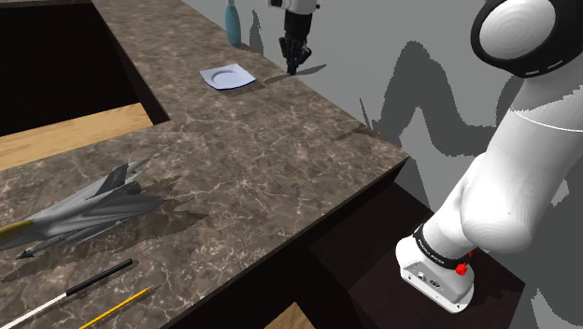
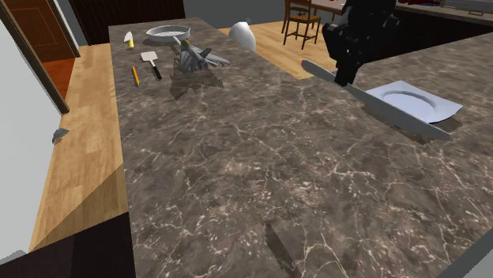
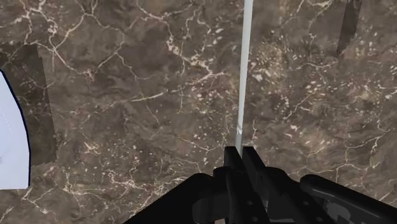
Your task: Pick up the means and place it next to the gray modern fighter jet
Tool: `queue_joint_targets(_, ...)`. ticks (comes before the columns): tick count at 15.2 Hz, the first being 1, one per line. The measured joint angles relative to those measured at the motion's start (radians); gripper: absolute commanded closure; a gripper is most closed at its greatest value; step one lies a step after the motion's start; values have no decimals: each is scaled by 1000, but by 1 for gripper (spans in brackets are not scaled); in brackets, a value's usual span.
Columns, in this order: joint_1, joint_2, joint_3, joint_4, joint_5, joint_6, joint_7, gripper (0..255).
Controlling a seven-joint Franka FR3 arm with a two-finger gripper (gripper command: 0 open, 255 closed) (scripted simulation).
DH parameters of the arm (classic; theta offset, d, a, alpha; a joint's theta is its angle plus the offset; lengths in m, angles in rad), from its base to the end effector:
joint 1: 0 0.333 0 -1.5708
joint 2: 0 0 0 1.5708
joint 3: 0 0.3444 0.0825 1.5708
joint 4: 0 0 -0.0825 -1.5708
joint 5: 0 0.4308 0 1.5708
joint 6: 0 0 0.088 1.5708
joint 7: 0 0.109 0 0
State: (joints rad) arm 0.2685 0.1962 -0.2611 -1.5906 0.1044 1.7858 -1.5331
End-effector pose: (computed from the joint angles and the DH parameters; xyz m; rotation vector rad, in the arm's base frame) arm 0.6729 0.0277 0.5380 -2.2489 -2.1448 -0.0622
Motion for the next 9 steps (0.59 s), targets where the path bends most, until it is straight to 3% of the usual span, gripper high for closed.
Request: queue_joint_targets(9, 99, -68, 64, -66, -27, 10, 164, 255)
